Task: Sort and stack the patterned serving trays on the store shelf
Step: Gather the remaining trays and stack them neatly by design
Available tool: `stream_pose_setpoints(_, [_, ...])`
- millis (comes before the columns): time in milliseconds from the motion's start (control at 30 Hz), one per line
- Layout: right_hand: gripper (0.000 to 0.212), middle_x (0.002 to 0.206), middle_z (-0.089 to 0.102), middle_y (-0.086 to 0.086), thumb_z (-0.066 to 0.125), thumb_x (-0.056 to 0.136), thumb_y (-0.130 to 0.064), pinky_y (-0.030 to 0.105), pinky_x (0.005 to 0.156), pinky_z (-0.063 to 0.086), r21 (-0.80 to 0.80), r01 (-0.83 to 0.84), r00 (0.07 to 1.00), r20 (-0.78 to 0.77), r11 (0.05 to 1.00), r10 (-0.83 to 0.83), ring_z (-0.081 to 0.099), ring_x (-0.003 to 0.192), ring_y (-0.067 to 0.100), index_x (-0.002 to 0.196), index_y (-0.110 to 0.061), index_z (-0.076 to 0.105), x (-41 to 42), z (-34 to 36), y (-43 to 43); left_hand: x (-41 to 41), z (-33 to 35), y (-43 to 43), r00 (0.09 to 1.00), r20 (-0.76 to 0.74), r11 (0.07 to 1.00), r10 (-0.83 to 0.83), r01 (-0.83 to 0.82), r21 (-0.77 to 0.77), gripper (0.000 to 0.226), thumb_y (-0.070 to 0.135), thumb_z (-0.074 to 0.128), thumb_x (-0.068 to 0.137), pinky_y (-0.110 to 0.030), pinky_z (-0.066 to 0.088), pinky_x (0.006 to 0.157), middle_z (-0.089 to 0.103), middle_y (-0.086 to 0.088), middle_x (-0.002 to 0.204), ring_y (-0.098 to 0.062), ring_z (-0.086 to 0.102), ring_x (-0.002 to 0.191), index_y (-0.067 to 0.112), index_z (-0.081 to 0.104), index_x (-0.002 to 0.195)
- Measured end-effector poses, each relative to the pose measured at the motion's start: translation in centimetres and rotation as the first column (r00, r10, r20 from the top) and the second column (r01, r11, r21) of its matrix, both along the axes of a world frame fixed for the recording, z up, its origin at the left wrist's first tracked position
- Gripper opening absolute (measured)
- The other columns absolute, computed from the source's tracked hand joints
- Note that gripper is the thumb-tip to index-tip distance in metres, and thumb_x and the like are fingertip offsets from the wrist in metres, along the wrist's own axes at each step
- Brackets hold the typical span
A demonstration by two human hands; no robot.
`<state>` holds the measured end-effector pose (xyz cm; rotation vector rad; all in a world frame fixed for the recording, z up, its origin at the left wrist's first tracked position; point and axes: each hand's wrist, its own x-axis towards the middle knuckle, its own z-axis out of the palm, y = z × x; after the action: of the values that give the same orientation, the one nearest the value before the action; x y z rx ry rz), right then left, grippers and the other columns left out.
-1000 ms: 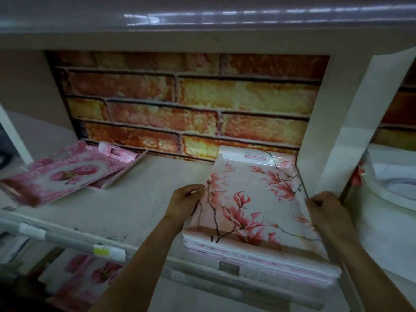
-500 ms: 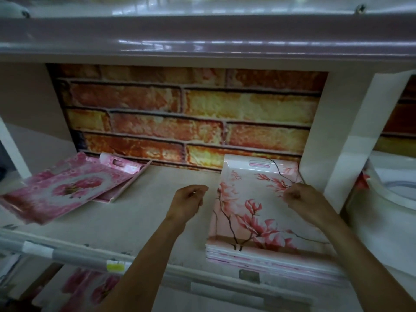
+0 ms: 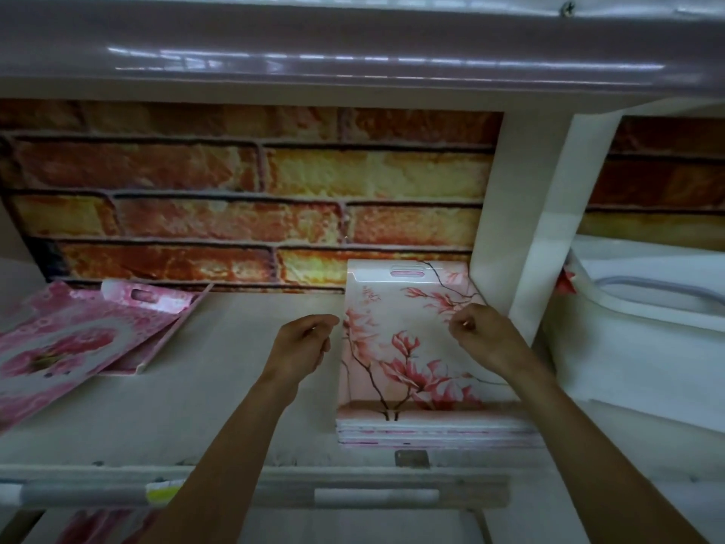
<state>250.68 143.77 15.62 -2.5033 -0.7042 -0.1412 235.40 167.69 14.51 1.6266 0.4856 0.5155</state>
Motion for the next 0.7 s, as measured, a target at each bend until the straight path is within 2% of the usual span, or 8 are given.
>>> stream_pose_setpoints(167, [0.015,0.096,0.065,-0.008,0.052,0.092,-0.034,0.028,0.077,0.045,-0.013,-0.012,1.000,-0.014,1.000,0.012,0.061,0.089,0.014,0.084,-0.028,0.063,0.2,0.1,-0.9,0.5,-0.5,-1.1,1.000,-0.010,1.000,-0.010,0.010,-0.004,0.026,0.013,0.049,0.099,-0.020,0.031,0.041,0.054,-0.006,0.067,-0.014,0.040,0.051,0.021,0.073,0.095])
stream_pose_setpoints(300, [0.019,0.101,0.068,-0.003,0.051,0.093,-0.034,0.032,0.081,0.050,-0.006,-0.012,1.000,-0.013,1.000,0.012,0.063,0.091,0.019,0.087,-0.025,0.066,0.9,-0.1,-1.4,0.7,-0.6,-1.8,0.999,-0.033,0.999,0.033,-0.032,0.014,0.025,0.017,0.051,0.097,-0.022,0.030,0.044,0.055,-0.005,0.065,-0.015,0.040,0.052,0.023,0.074,0.092])
stream_pose_setpoints(400, [0.021,0.098,0.068,0.000,0.050,0.095,-0.035,0.033,0.079,0.050,-0.006,-0.016,1.000,-0.024,1.000,0.016,0.063,0.087,0.020,0.090,-0.021,0.065,1.3,-0.3,-1.8,0.8,-0.5,-2.3,0.998,-0.039,0.999,0.048,-0.047,0.015,0.026,0.017,0.051,0.097,-0.023,0.030,0.045,0.055,-0.004,0.063,-0.014,0.040,0.051,0.023,0.075,0.089])
stream_pose_setpoints(567, [0.021,0.099,0.069,0.000,0.052,0.095,-0.034,0.032,0.079,0.051,0.029,-0.040,0.997,-0.071,0.999,0.042,0.065,0.087,0.019,0.090,-0.021,0.067,1.7,-0.5,-2.5,1.5,-0.6,-3.1,0.994,-0.062,0.996,0.086,-0.083,0.042,0.026,0.021,0.055,0.095,-0.021,0.031,0.045,0.054,-0.004,0.060,-0.012,0.040,0.050,0.000,0.071,0.093])
stream_pose_setpoints(700, [0.019,0.096,0.069,0.000,0.052,0.095,-0.034,0.034,0.082,0.052,0.063,-0.060,0.993,-0.101,0.996,0.066,0.066,0.090,0.021,0.091,-0.021,0.066,1.5,-0.3,-3.1,1.8,-0.7,-3.4,0.988,-0.072,0.990,0.137,-0.134,0.047,0.027,0.024,0.059,0.093,-0.022,0.031,0.048,0.055,-0.003,0.059,-0.012,0.042,0.050,0.000,0.072,0.091])
